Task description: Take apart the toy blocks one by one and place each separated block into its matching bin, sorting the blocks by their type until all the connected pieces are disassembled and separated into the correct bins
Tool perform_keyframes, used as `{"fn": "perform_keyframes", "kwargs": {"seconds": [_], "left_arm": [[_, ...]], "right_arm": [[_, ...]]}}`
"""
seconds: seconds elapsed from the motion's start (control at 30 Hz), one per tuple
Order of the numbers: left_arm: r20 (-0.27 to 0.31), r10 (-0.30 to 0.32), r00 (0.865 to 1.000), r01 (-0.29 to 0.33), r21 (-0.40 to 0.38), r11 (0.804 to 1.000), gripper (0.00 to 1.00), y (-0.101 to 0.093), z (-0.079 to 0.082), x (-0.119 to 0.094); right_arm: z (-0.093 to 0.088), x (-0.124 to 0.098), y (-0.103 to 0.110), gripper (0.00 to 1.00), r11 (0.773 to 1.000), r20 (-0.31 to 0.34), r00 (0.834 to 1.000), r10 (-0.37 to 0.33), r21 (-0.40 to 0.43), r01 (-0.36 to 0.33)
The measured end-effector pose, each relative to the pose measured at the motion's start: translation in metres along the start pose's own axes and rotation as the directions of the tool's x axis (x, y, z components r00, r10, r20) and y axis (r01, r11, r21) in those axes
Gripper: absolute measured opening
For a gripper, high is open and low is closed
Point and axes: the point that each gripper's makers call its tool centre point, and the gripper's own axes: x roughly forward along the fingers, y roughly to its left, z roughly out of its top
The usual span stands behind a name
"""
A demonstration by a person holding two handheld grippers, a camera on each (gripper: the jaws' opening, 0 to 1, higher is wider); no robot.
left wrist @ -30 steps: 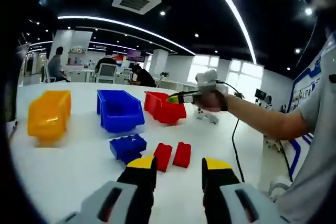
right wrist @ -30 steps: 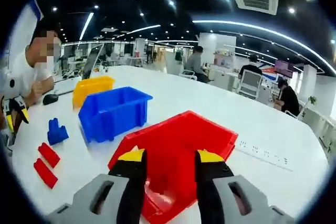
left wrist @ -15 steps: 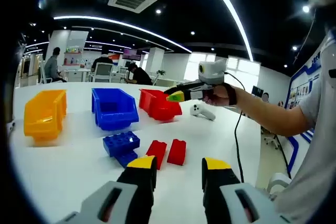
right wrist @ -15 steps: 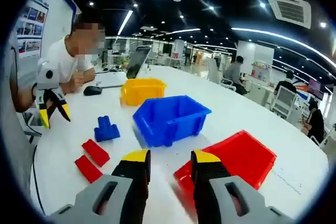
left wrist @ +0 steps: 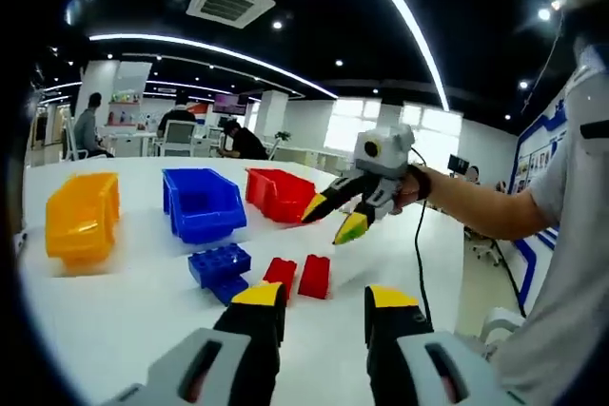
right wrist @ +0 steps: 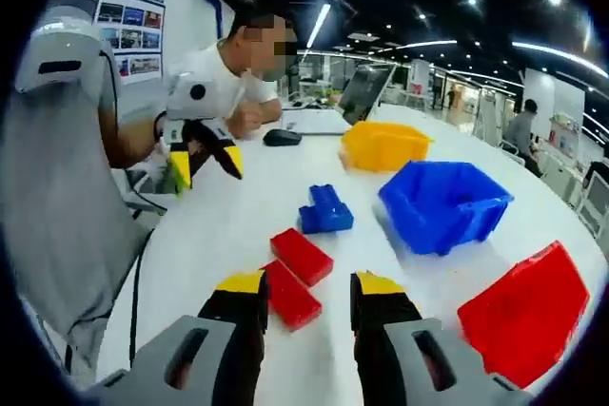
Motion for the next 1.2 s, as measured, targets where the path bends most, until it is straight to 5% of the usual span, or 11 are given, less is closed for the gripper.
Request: {"fn": "perform_keyframes", "kwargs": {"seconds": [0.1,0.3,0.43,0.77,0.93,1.1,1.2], "left_arm": [[0.006,0.03,1.0,-0.03,0.005,1.0,0.34,0.008,0.001,-0.006],[0.019,0.06,0.998,-0.059,-0.011,0.998,0.34,0.016,-0.001,-0.014],[0.002,0.087,0.996,-0.086,-0.018,0.996,0.34,0.02,-0.008,-0.021],[-0.008,0.097,0.995,-0.097,-0.042,0.994,0.34,0.025,-0.017,-0.024],[0.004,0.102,0.995,-0.102,-0.032,0.994,0.33,0.028,-0.01,-0.021],[0.019,0.103,0.995,-0.102,-0.027,0.994,0.33,0.028,-0.005,-0.019],[0.006,0.093,0.996,-0.093,-0.016,0.996,0.33,0.024,-0.007,-0.015]], "right_arm": [[-0.019,0.007,-0.01,0.4,1.0,-0.026,1.0,0.005,0.021,-0.005],[-0.021,0.017,-0.01,0.41,0.996,-0.045,0.996,0.072,-0.045,-0.074],[-0.043,0.025,-0.002,0.25,0.984,-0.216,0.973,0.08,-0.141,-0.112],[-0.024,0.026,0.016,0.23,0.987,-0.117,0.991,0.063,-0.14,-0.079],[-0.009,0.02,0.023,0.23,0.997,0.015,1.0,0.013,-0.075,-0.012],[-0.007,0.012,0.026,0.23,0.998,0.111,0.992,-0.067,-0.014,0.069],[0.0,-0.002,0.018,0.23,0.988,0.183,0.971,-0.155,0.027,0.153]]}}
